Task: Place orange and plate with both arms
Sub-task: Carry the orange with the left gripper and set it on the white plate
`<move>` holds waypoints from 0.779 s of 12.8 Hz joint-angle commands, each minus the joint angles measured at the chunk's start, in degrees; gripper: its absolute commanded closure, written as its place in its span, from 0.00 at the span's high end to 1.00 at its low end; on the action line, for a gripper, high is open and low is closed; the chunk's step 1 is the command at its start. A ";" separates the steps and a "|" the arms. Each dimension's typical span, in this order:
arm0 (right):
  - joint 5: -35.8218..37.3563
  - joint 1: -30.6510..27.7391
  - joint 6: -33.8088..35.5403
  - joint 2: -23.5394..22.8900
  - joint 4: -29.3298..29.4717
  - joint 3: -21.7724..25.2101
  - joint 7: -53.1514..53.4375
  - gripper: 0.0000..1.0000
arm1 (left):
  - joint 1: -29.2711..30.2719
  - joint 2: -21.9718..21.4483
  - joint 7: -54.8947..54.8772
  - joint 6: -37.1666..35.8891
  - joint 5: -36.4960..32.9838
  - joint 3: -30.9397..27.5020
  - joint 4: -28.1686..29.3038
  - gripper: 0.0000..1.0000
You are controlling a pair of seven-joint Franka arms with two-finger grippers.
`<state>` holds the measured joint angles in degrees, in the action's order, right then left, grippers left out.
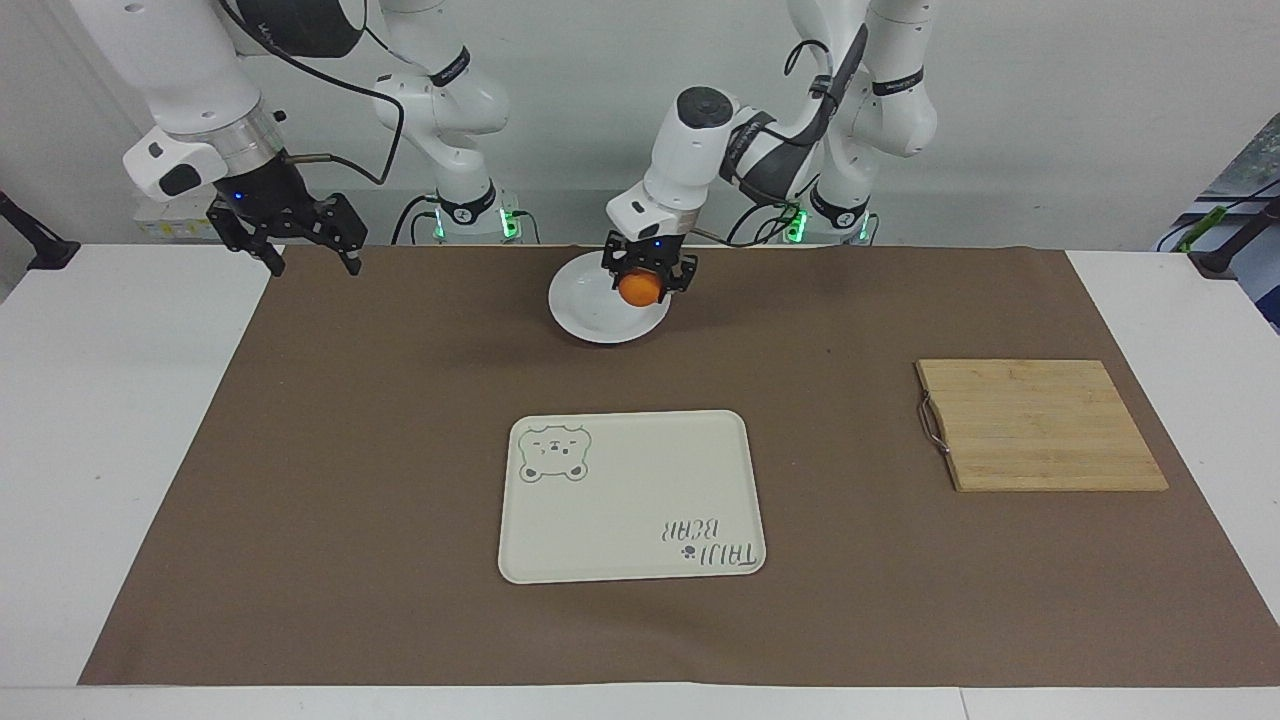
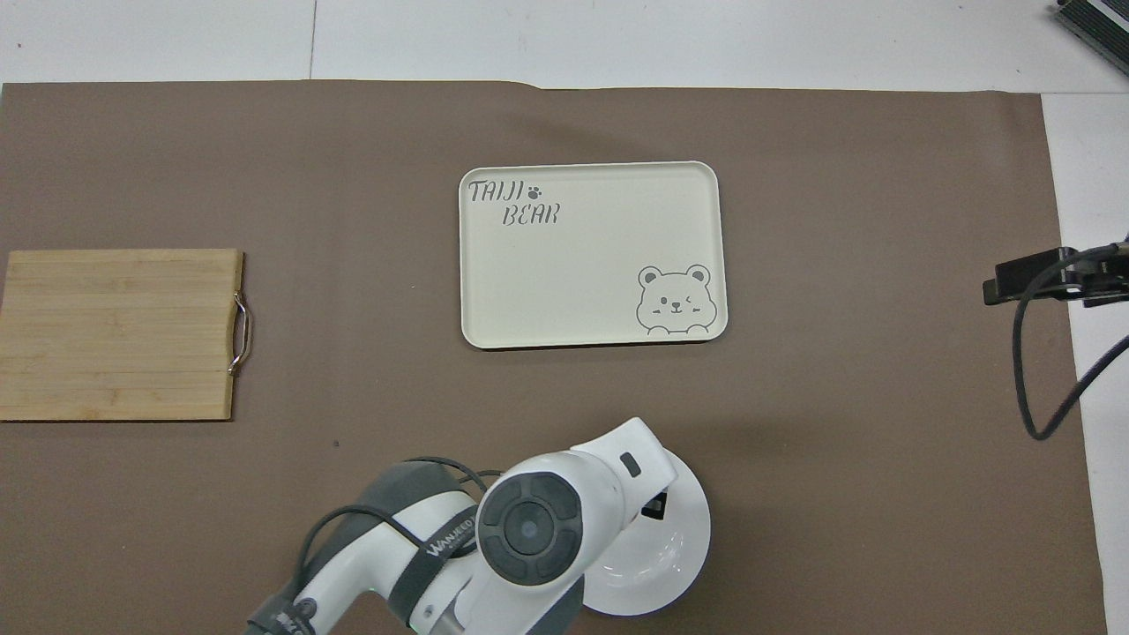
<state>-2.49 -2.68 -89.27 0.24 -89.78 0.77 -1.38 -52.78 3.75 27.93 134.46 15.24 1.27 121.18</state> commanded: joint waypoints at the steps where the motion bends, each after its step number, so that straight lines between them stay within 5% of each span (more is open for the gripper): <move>1: 0.38 -0.31 1.02 -0.41 0.93 -0.33 1.12 1.00 | -5.91 2.92 0.63 3.78 1.81 -1.36 0.64 0.00; 5: 0.29 -0.31 1.02 -0.41 0.93 -0.33 1.20 1.00 | -7.61 7.24 1.25 6.07 1.81 -1.45 0.64 0.01; 8: 0.29 -0.31 1.02 -0.41 0.93 -0.33 1.12 1.00 | -6.90 7.68 0.29 6.16 1.81 -1.71 0.20 0.66; 10: 0.29 -0.31 1.02 -0.41 0.93 -0.33 1.20 1.00 | -5.32 7.42 -0.15 5.63 1.72 -1.71 -0.33 0.91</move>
<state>-2.49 -2.68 -89.27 0.24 -89.78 0.77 -1.38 -59.24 11.85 29.16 139.91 16.11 -0.38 121.08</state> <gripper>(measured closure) 0.000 0.167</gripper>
